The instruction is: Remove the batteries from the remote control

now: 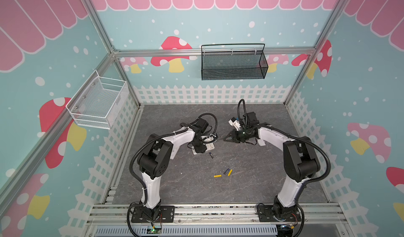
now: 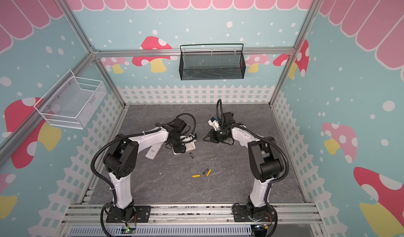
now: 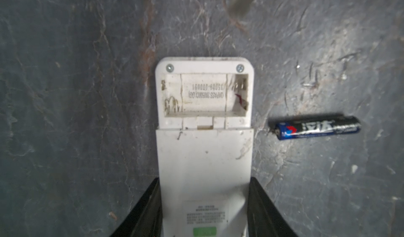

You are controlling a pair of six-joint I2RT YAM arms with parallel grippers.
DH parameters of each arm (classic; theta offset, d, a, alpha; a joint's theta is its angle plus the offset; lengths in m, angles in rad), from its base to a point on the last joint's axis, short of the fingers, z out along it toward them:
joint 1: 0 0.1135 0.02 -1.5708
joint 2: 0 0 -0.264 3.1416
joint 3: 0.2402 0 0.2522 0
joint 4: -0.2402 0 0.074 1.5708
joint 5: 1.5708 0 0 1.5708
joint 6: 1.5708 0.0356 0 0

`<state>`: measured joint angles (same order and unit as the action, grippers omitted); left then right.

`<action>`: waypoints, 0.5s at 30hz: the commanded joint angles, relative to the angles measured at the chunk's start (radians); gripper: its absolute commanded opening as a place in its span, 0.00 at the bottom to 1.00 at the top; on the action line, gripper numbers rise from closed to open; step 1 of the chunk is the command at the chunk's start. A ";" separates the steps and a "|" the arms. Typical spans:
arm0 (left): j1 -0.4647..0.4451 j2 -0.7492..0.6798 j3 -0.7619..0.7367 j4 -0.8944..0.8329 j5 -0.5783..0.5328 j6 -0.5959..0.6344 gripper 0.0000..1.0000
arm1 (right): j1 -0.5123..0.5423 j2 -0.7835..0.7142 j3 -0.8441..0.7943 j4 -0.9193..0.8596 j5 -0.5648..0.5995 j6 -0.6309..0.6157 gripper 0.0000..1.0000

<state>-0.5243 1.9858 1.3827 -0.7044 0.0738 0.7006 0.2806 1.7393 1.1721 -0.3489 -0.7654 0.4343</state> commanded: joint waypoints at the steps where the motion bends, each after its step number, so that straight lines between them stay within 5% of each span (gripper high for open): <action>1: 0.021 -0.026 0.010 0.062 -0.035 -0.077 0.50 | -0.024 -0.099 -0.110 0.100 0.109 -0.002 0.00; 10: 0.046 -0.105 -0.009 0.104 -0.035 -0.192 0.82 | -0.055 -0.415 -0.449 0.265 0.353 0.050 0.00; 11: 0.040 -0.134 -0.009 0.104 -0.021 -0.198 0.98 | -0.054 -0.475 -0.480 0.273 0.380 0.053 0.00; 15: -0.052 -0.275 -0.012 0.112 0.099 -0.171 0.99 | -0.059 -0.677 -0.571 0.271 0.502 0.043 0.00</action>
<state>-0.5053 1.8240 1.3636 -0.6228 0.0792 0.5301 0.2279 1.1511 0.6250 -0.1314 -0.3851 0.4728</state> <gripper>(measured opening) 0.990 0.162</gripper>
